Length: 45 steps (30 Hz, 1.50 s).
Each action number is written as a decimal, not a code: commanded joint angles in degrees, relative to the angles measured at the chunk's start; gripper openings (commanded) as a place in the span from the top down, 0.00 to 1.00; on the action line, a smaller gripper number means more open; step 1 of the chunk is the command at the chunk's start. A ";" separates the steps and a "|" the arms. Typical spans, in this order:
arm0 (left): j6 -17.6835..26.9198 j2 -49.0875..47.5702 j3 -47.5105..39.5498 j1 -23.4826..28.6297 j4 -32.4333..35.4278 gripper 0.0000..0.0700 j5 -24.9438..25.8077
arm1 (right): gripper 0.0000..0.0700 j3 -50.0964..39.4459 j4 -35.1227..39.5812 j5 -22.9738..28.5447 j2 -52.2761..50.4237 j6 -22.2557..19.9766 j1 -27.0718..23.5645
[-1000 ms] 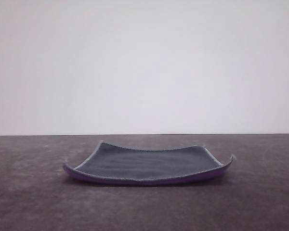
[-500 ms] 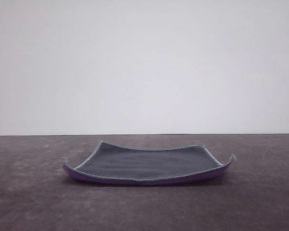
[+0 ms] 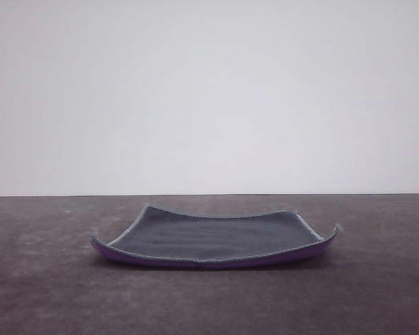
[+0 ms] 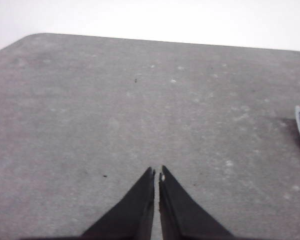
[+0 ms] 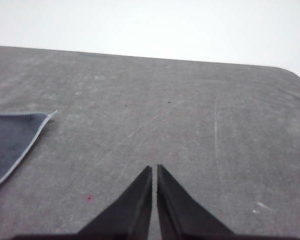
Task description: Fold clothes
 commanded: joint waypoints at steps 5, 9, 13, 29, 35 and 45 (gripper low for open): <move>-3.88 1.76 3.89 0.04 -0.55 0.99 -1.82 | 0.99 2.12 0.54 0.86 0.80 7.33 0.22; -6.73 7.67 10.68 0.02 0.83 0.99 -1.92 | 0.99 7.82 0.43 -0.42 5.28 11.12 0.22; -8.18 17.60 18.67 -0.13 1.31 0.99 -1.70 | 0.99 16.46 -0.70 -3.27 14.26 11.95 0.22; -6.34 59.64 44.54 -1.36 2.55 0.99 20.27 | 0.99 48.82 -11.89 -20.91 58.76 2.88 0.24; -4.67 68.05 44.54 -2.76 2.80 0.99 21.41 | 0.99 49.68 -11.65 -22.96 68.92 2.71 0.22; -3.66 73.55 44.54 -4.44 2.75 0.99 26.20 | 0.99 49.68 -11.88 -25.72 72.67 2.69 0.22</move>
